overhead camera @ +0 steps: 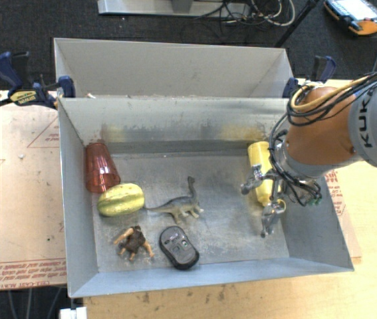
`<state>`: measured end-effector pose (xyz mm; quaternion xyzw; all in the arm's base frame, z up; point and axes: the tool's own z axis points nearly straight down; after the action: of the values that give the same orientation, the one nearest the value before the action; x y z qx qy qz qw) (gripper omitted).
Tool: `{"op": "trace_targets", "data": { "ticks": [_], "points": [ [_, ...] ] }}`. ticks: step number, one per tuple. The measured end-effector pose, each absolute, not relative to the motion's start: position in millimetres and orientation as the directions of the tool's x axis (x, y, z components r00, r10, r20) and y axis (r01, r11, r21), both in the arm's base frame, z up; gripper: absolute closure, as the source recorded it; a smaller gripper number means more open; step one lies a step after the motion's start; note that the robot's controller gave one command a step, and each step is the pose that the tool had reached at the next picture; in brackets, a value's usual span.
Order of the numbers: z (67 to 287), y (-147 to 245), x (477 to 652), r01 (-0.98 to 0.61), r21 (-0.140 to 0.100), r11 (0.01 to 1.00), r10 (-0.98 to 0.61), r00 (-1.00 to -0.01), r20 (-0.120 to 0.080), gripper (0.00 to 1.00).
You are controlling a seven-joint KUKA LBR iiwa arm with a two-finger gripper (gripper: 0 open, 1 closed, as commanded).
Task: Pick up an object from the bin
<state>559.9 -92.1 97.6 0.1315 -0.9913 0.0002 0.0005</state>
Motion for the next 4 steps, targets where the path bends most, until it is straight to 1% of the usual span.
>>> {"op": "trace_targets", "data": {
  "ticks": [1, 2, 3, 4],
  "points": [
    [107.3, -102.1, 590.2, -0.458, 0.0, 0.889, -0.458, -0.889, -0.003, 0.0],
    [108.3, -107.3, 598.6, -0.431, -0.002, 0.902, -0.431, -0.902, -0.006, 0.0],
    [108.7, -111.9, 612.7, -0.318, 0.0, 0.948, -0.318, -0.948, -0.003, 0.0],
    [82.7, -132.3, 630.1, -0.669, 0.02, 0.743, -0.669, -0.743, 0.005, 1.0]
  ]
}}
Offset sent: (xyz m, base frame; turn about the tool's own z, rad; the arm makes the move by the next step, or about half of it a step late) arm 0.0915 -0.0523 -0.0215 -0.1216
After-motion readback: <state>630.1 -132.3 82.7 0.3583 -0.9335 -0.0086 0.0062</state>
